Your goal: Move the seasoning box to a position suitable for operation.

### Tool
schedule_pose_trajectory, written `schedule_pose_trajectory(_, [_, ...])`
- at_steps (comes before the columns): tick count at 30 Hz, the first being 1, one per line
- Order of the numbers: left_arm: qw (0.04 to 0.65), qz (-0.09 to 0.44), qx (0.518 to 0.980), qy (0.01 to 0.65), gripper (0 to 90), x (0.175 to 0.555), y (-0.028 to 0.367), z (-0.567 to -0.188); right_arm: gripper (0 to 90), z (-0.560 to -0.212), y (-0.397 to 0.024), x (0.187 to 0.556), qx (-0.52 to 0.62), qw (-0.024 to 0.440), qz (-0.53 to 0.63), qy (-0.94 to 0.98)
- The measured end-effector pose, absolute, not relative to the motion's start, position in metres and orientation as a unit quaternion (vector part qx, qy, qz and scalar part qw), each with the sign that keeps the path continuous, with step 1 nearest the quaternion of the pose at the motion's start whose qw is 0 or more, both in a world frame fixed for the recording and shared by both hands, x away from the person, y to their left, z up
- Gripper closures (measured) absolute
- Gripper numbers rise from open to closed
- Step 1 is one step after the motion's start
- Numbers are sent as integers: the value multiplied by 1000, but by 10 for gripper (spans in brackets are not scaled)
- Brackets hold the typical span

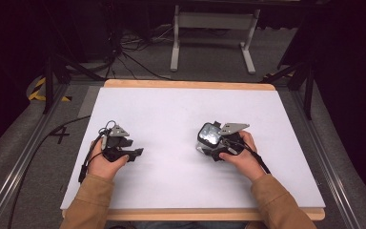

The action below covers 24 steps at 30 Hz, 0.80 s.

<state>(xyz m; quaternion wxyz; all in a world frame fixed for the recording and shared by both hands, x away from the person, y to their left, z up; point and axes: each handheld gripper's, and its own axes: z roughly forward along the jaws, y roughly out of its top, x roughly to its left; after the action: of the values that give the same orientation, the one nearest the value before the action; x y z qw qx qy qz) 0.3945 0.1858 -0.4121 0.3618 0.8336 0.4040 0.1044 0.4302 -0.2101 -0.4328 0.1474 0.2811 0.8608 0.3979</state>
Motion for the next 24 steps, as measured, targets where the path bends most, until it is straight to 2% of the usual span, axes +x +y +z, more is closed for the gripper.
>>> schedule_pose_trajectory(10, [369,105,829,406,435,396,186,-413,155,-427,-209,423,257,140,418,860])
schedule_pose_trajectory(19, [365,102,837,395,438,398,181,-411,154,-417,-201,394,170,89,442,876])
schedule_pose_trajectory(24, [364,97,840,389,438,399,175,-413,153,-432,-196,383,132,56,430,891])
